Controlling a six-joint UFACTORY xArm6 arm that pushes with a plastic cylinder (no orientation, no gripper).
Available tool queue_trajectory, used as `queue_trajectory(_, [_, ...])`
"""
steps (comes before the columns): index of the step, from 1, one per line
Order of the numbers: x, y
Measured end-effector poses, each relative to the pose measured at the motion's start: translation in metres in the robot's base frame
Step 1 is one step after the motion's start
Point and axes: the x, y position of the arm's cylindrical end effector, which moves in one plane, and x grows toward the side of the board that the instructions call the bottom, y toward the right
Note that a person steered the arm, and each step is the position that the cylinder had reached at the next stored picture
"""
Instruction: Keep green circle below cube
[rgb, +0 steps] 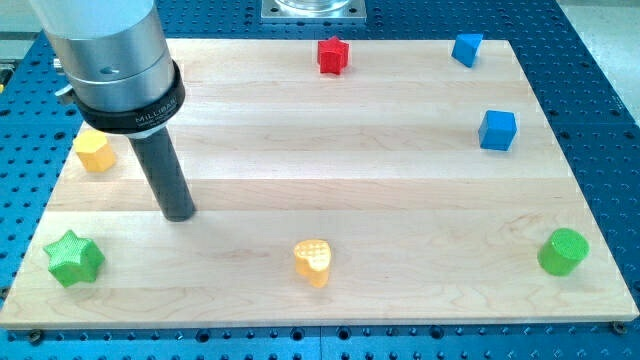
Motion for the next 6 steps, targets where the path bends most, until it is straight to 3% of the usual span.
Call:
queue_trajectory(3, [-0.001, 0.009])
queue_trajectory(6, [-0.005, 0.096])
